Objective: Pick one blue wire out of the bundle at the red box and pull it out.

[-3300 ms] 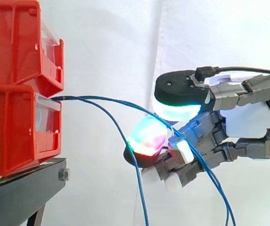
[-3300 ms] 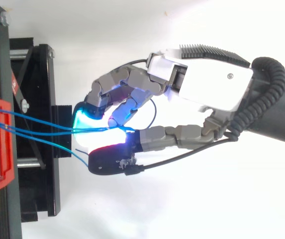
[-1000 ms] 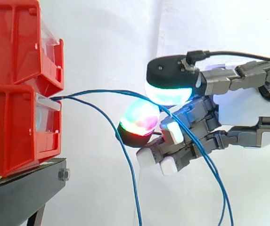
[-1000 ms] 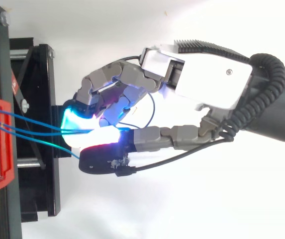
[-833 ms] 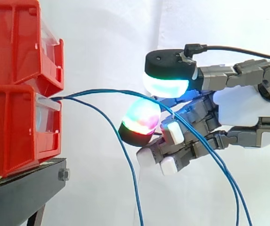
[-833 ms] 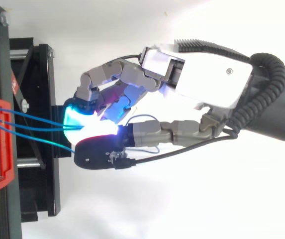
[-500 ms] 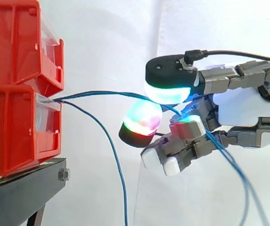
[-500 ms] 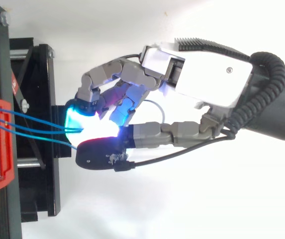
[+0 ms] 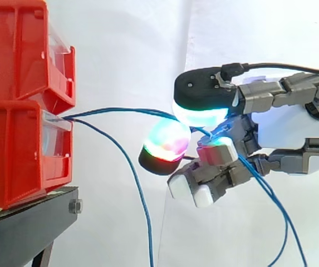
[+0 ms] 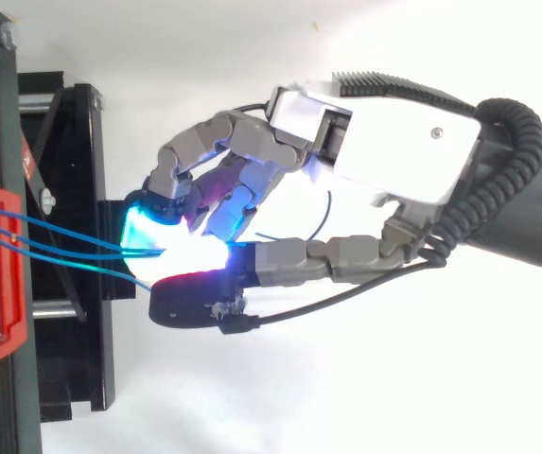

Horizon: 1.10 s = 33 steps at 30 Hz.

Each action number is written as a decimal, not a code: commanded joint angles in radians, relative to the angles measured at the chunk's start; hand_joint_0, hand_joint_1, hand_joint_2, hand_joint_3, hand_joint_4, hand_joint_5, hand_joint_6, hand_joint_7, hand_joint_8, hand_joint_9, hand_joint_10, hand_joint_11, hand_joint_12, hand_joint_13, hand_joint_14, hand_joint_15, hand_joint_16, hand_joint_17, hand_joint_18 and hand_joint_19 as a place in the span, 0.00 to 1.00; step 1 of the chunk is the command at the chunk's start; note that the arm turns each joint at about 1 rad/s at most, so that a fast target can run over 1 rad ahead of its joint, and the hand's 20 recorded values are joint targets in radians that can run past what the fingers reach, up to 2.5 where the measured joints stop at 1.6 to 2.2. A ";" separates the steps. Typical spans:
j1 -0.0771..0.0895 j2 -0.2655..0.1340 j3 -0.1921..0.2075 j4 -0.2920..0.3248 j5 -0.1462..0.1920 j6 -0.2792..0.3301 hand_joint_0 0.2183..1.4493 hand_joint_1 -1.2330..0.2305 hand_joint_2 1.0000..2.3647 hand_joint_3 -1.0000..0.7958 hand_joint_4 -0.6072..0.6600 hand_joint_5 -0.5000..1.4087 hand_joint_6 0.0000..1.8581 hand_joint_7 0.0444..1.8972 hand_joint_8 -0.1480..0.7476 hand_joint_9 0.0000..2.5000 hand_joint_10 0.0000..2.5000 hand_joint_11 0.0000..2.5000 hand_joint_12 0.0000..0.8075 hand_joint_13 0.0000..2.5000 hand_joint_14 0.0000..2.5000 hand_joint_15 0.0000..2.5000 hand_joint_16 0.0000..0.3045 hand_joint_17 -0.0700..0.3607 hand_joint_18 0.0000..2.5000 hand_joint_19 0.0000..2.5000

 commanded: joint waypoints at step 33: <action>0.000 0.000 0.000 0.002 0.000 -0.001 0.30 0.36 0.01 0.49 0.57 0.22 0.44 0.48 0.50 0.54 0.01 0.38 0.49 0.36 0.01 0.20 0.20 0.48 0.28 0.24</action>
